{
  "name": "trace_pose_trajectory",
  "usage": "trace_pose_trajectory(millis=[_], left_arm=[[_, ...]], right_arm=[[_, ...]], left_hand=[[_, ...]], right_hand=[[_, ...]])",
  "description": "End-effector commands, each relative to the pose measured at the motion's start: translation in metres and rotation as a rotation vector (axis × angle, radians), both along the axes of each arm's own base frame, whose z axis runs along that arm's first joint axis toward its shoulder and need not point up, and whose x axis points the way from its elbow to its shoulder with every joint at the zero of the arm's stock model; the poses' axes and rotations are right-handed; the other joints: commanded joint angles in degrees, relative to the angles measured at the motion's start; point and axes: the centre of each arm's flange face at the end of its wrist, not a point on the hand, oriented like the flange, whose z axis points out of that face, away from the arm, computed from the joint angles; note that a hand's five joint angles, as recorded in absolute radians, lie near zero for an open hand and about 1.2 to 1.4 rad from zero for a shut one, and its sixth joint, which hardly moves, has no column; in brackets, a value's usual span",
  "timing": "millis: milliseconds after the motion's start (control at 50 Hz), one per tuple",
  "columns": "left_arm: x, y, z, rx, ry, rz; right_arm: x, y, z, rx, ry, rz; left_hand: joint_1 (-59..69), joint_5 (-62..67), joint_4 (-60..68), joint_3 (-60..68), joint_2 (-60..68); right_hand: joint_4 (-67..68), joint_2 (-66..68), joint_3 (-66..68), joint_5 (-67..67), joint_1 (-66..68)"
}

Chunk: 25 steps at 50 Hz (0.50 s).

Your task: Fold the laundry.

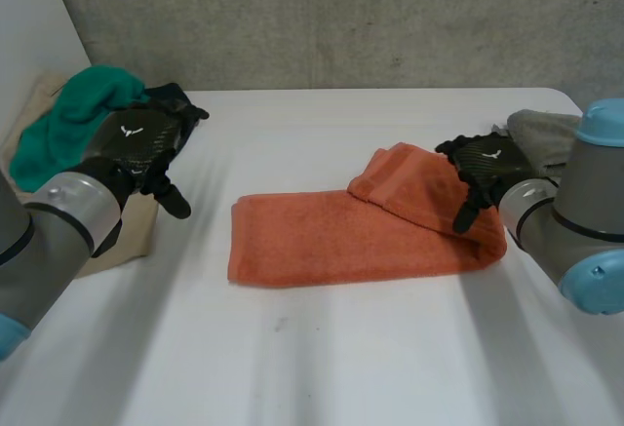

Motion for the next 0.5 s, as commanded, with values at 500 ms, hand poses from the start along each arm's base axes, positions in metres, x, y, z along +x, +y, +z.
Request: trace_pose_trajectory(millis=[500], left_arm=[[-0.002, -0.011, 0.023, -0.016, 0.06, 0.013]], right_arm=[[0.095, -0.074, -0.064, 0.212, -0.471, 0.035]], left_hand=[[-0.76, -2.86, -0.9, -1.65, -1.26]], right_hand=[[19.25, 19.78, 9.59, 18.56, 19.14]])
